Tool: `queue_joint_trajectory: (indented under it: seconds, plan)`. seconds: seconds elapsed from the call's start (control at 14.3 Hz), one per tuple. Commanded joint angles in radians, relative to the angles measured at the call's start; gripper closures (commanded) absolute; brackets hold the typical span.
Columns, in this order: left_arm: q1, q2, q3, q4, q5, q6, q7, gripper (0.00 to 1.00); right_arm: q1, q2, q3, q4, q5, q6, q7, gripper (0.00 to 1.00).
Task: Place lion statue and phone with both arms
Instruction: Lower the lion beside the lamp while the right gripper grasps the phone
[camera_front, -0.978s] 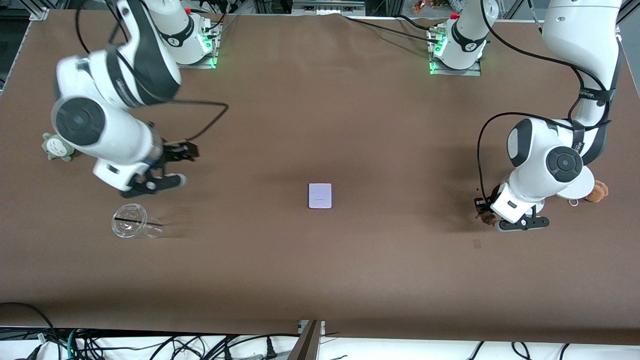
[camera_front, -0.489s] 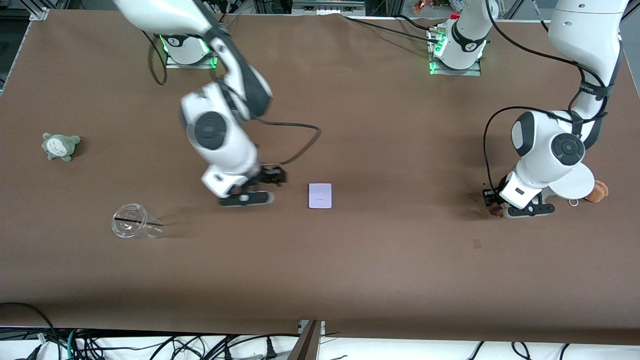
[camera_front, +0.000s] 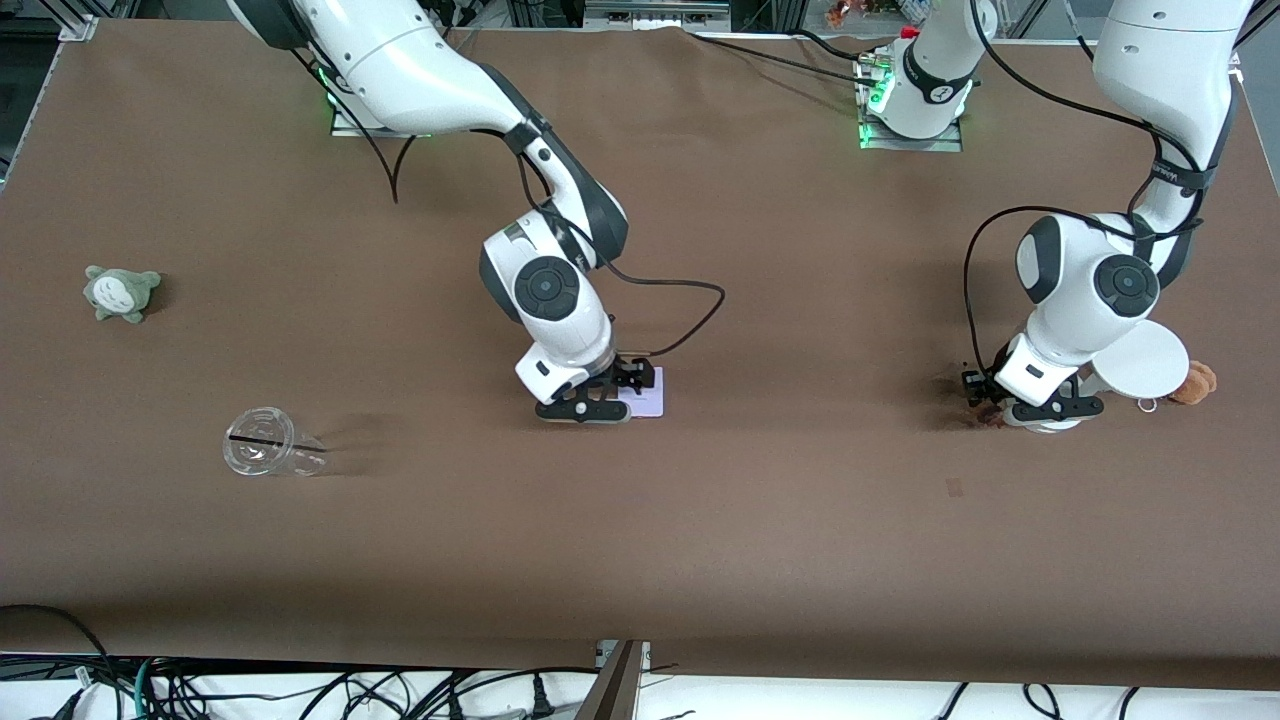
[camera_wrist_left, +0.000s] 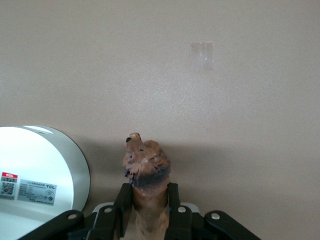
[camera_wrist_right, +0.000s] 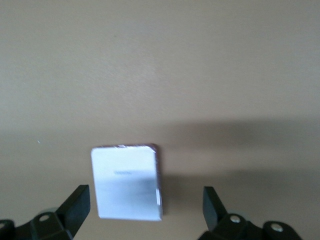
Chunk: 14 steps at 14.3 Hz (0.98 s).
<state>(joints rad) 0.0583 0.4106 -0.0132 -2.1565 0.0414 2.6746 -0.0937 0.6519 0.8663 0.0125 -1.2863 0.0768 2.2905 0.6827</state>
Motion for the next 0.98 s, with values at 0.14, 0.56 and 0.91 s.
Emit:
queue_joint_trajectory:
  seconds: [0.14,0.56,0.91]
  plan:
    - [0.021,-0.021,-0.010,-0.048,-0.015,0.060,0.042,1.00,0.067,0.137,-0.034,0.113,-0.008,0.095,0.101,0.00]
    - [0.028,-0.007,-0.010,-0.039,-0.005,0.077,0.048,0.71,0.098,0.166,-0.057,0.125,-0.069,0.101,0.117,0.00]
    - [0.025,-0.053,-0.010,-0.037,-0.003,0.051,0.045,0.00,0.115,0.174,-0.057,0.122,-0.086,0.101,0.149,0.00]
